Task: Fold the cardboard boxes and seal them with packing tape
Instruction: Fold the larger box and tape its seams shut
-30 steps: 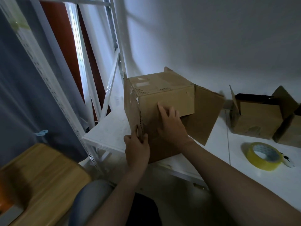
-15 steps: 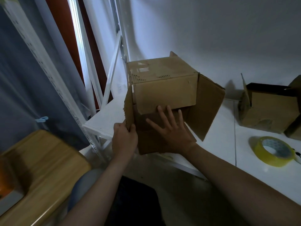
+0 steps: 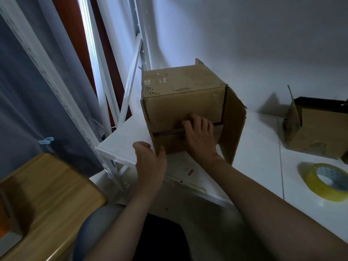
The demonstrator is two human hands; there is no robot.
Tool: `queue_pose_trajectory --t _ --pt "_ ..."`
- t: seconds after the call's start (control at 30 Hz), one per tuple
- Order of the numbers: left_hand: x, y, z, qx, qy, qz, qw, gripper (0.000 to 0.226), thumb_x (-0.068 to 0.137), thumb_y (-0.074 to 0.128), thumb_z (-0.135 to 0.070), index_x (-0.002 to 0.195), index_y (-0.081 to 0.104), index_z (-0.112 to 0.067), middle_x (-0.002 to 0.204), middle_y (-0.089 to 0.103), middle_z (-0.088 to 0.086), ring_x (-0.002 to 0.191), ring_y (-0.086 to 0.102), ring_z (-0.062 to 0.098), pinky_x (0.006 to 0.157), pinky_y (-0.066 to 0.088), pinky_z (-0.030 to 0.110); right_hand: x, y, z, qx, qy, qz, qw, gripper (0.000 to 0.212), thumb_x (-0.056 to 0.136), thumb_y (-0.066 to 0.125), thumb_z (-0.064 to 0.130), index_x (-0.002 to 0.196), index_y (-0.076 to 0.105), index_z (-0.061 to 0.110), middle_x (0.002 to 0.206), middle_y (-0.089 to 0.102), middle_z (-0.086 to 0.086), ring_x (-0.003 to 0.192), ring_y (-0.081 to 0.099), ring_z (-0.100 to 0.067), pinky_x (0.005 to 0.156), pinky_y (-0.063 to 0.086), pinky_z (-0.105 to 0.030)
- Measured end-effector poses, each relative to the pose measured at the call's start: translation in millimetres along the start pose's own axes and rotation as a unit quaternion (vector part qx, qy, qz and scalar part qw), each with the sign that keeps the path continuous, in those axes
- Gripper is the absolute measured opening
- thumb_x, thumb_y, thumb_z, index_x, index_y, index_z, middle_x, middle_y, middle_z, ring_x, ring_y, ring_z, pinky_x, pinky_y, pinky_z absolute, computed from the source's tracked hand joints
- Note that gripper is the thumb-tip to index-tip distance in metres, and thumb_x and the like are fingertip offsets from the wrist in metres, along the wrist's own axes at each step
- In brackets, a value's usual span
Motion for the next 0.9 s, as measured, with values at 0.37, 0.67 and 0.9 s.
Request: queue_pose_trajectory --t 0.37,0.67,0.9 --pt "34 38 -2 -0.068 -0.003 0.044 0.997 0.068 0.072 0.090 -0.029 0.112 0.036 -0.018 0.107 0.052 0.006 0.090 0.059 0.020 0.079 0.058 0.036 -23 -88 15 0.219 0.026 -0.057 0.974 0.021 0.090 0.060 0.006 0.110 0.064 0.012 0.115 0.062 -0.008 0.104 0.058 -0.023 0.087 0.052 -0.034" --pt "34 34 -4 -0.044 0.007 0.074 0.996 0.058 0.079 0.079 -0.006 0.116 0.035 -0.010 0.119 0.037 0.008 0.086 0.048 0.010 0.060 0.044 0.021 -62 -161 -112 0.301 0.361 -0.270 0.840 0.042 0.088 0.045 -0.014 0.108 0.057 0.021 0.104 0.056 0.014 0.096 0.055 -0.005 0.083 0.045 -0.017" --pt "41 20 0 -0.049 0.032 0.025 0.998 0.024 0.097 0.057 -0.003 0.111 0.043 -0.015 0.122 0.047 0.011 0.090 0.051 0.010 0.066 0.045 0.016 -62 -77 -140 0.565 0.543 0.060 0.618 0.038 0.092 0.069 0.009 0.125 0.062 0.027 0.118 0.068 -0.008 0.110 0.064 -0.027 0.100 0.051 -0.046"
Point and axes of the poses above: each hand's wrist, its own x-axis towards the middle knuckle, its own y-axis out of the palm, z = x × y, the point moved 7 cm from there along x, towards the middle knuckle
